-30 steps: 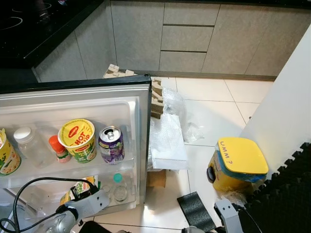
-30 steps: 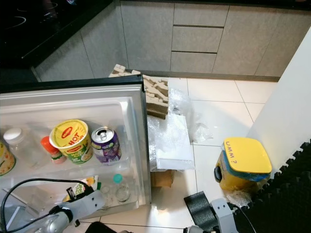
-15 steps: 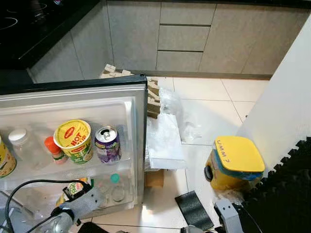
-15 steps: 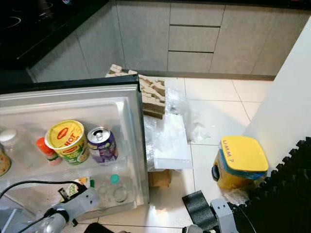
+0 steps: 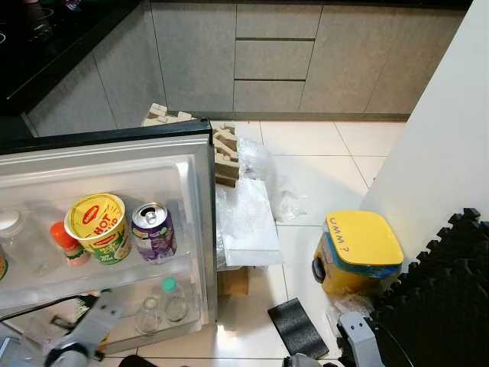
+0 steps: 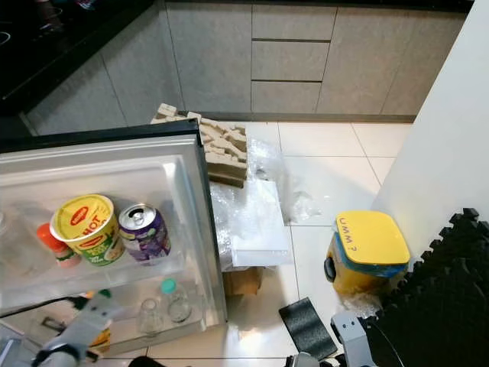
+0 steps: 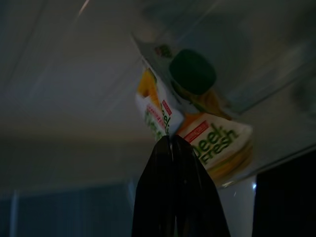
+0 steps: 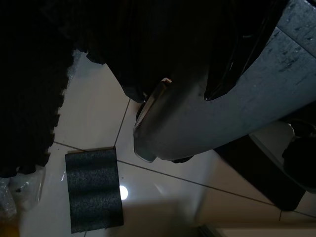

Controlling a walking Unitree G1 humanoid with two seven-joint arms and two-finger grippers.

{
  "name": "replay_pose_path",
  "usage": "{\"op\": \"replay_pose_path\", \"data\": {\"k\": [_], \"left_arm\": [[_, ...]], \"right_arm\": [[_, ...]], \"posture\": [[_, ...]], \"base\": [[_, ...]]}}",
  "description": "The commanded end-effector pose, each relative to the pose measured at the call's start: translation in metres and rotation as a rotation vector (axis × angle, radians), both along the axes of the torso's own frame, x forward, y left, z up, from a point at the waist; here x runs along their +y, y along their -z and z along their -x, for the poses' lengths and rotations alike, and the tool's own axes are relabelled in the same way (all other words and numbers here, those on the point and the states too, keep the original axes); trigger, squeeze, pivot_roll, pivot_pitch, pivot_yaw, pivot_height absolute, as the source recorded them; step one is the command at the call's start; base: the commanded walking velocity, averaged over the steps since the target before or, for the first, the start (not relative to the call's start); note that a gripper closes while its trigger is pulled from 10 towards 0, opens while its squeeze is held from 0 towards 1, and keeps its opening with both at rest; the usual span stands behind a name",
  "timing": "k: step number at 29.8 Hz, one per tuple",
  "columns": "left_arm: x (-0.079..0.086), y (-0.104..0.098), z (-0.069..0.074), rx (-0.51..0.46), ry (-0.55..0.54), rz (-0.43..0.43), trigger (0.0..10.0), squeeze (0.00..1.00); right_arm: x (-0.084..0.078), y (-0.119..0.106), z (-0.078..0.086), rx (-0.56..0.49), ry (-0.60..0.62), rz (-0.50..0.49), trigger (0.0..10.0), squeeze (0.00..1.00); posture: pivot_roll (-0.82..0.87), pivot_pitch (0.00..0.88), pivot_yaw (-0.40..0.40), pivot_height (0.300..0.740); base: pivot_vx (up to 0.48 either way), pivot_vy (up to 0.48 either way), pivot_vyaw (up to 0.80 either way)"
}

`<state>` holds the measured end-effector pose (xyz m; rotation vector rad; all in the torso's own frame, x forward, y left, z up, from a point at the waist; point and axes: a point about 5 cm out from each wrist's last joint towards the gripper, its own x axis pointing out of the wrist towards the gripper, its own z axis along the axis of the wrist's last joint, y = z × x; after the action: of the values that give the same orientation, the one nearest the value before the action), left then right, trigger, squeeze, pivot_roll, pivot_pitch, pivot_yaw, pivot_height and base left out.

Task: Restocking fridge

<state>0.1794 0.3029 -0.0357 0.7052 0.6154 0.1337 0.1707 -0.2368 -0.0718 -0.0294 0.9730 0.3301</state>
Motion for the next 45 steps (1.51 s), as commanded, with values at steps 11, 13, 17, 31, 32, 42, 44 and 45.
{"op": "replay_pose_path", "data": {"k": [11,13,17,31,32,42,44,45], "left_arm": [[0.014,0.005,0.022,0.020,-0.134,0.066,3.0,0.00],[0.013,0.005,0.022,0.013,-0.140,0.079,5.0,0.00],[0.008,0.006,0.020,-0.016,-0.138,0.137,10.0,0.73],[0.018,0.000,0.023,-0.072,-0.206,0.132,10.0,1.00],[0.018,0.000,0.023,-0.072,-0.206,0.132,10.0,1.00],[0.034,-0.003,0.038,-0.124,-0.345,0.131,10.0,1.00],[0.037,-0.003,0.042,-0.139,-0.380,0.147,10.0,1.00],[0.037,-0.003,0.042,-0.139,-0.380,0.147,10.0,1.00]], "right_arm": [[-0.001,-0.001,-0.001,0.000,-0.010,0.002,10.0,0.00],[-0.001,-0.001,-0.001,0.000,-0.011,0.003,10.0,0.00],[-0.001,-0.001,-0.001,0.001,-0.011,0.004,10.0,0.00],[-0.001,-0.001,-0.002,0.000,-0.011,0.002,10.0,0.00],[-0.001,-0.001,-0.002,0.000,-0.011,0.002,10.0,0.00],[-0.001,-0.001,-0.001,0.003,-0.008,-0.003,10.0,0.00],[-0.001,0.000,0.000,0.004,-0.007,-0.004,10.0,0.00],[-0.001,0.000,0.000,0.004,-0.007,-0.004,10.0,0.00]], "posture": [[-0.07,0.044,-0.023,0.650],[-0.07,0.041,-0.025,0.650],[-0.07,0.043,-0.024,0.650],[-0.07,0.035,-0.022,0.650],[-0.07,0.035,-0.022,0.650],[-0.07,0.037,-0.020,0.650],[-0.07,0.037,-0.020,0.650],[-0.07,0.037,-0.020,0.650]], "base": [[0.000,0.000,0.00],[0.000,0.000,0.00],[0.000,0.000,0.00],[0.000,0.000,0.00],[0.000,0.000,0.00],[0.000,0.000,0.00],[0.000,0.000,0.00],[0.000,0.000,0.00]]}}
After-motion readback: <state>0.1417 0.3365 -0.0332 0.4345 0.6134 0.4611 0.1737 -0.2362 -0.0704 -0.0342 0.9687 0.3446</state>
